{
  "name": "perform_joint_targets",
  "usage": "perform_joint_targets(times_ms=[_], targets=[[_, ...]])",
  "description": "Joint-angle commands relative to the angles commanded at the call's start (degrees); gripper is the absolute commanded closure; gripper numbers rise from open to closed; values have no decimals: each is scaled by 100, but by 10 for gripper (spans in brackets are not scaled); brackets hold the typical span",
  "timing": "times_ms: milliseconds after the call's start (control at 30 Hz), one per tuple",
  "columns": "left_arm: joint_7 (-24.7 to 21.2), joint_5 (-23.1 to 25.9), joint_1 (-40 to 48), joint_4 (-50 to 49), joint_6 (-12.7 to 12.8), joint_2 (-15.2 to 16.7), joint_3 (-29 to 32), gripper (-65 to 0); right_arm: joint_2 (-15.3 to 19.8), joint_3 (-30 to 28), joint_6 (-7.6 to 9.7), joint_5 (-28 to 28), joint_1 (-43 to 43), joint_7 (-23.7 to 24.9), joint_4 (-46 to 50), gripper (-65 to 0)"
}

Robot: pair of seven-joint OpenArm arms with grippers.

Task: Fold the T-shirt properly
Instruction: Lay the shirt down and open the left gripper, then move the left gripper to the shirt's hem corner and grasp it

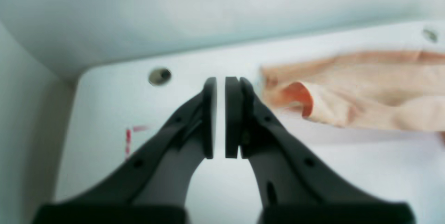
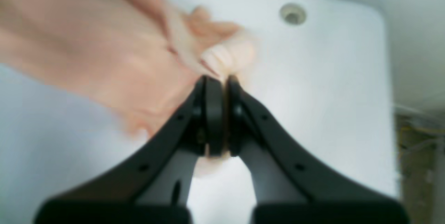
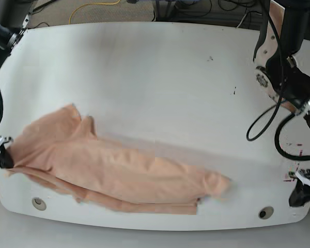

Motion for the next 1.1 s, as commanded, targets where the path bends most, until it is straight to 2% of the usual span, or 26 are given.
perform_joint_targets(times_ms=[200, 367, 500, 600, 667, 767, 900, 967, 1100], targets=[[0, -220, 1459, 607, 0, -35, -18, -26, -466, 220, 35, 26, -1327, 0, 264, 0], [0, -598, 2374, 695, 0, -35, -255, -29, -853, 229, 44, 18, -1996, 9, 325, 0], [0, -738, 2734, 686, 0, 53, -167, -29, -1029, 229, 53, 9, -2286, 35, 325, 0], [0, -615, 2787, 686, 0, 237, -79, -31, -1064, 229, 62, 18, -2374, 132, 325, 0], [0, -457, 2778, 677, 0, 396, -26, -40, -1081, 229, 132, 18, -2382, 193, 334, 0], [-198, -220, 2690, 510, 0, 545, 185, -100, -1160, 229, 176, -26, -2391, 211, 413, 0], [-462, 105, 2233, -167, 0, 624, 563, -267, -1187, 229, 167, -26, -2365, 220, 633, 0], [-637, 237, 2066, -492, 0, 686, 677, -326, -1187, 229, 167, -26, -2365, 220, 747, 0], [-1147, 563, 1785, -1073, 0, 888, 730, -360, -1187, 229, 167, -26, -2356, 220, 782, 0]])
